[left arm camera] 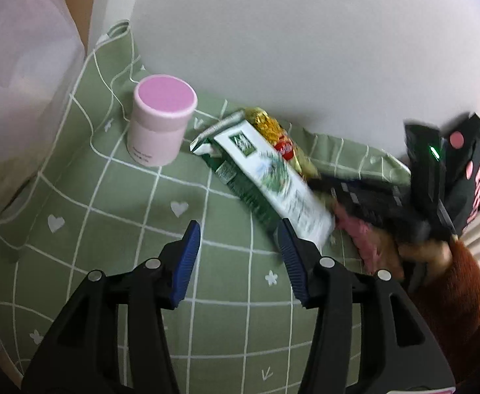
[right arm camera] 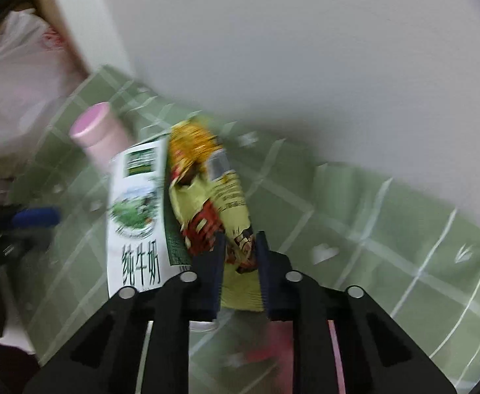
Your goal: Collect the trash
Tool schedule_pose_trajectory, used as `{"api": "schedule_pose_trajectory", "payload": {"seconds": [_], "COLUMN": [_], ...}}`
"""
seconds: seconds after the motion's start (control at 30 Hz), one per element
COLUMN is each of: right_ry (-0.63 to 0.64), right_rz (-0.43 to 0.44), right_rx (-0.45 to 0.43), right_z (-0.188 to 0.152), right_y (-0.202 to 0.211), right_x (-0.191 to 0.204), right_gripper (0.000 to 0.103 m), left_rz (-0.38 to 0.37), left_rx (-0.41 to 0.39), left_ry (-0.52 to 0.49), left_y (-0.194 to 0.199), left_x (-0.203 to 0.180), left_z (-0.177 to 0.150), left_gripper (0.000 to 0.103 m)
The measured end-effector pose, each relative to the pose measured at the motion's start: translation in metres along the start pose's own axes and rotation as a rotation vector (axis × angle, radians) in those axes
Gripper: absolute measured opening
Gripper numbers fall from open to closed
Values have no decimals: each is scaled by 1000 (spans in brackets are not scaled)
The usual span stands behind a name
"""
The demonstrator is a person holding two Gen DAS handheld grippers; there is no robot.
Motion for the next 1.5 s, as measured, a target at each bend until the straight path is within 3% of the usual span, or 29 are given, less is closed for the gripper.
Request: {"api": "schedule_pose_trajectory", "payload": {"seconds": [0.23, 0.43, 0.6, 0.77, 0.87, 0.93, 0.97, 1.0, 1.17, 1.37, 1.5], "right_ry": [-52, -165, -282, -346, -375, -388, -393, -398, -367, -333, -331], "right_rz": [30, -87, -161, -157, -147, -157, -151, -134, -99, -119, -157], "right_rx": [-13, -20, -33, -55, -82, -104, -117, -134, -137, -146, -152], "right_z": [-42, -102, -148, -177, -189, -190, -190, -190, -186, -188, -187], "right_y": [30, 56, 79, 96, 106, 107, 107, 109, 110, 117, 120], "right_x": [39, 30, 21, 17, 16, 22, 27, 31, 49, 60, 57], "right_gripper": [13, 13, 13, 13, 15, 27, 41, 45, 45, 45, 45], "left_rz": [-11, 33, 85, 117, 125, 142, 144, 146, 155, 188, 136], "left_rx": [0, 50, 94, 161, 177, 185, 190, 194, 205, 265, 232], "left_ry": [42, -4, -184, -360, -412, -456, -467, -479, -501, -478, -433], "left_y": [-15, -50, -79, -104, -113, -119, -121, -122, -132, -143, -117], "left_x": [-4, -22, -58, -87, -103, -111, -114, -117, -130, -126, -133], "left_z": [18, 27, 24, 4, 1, 1, 1, 1, 0, 1, 8], "left_gripper": [53, 54, 55, 55, 55, 55, 55, 55, 55, 54, 54]}}
Point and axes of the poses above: each gripper's, at about its wrist camera, not at the fingertips, and y roughly against the way its jaws point, x to its left, z to its top, the point moved 10 cm from there along -y, roughly the way its jaws point, and after that the axes turned 11 degrees about y, right-handed, at the moved point
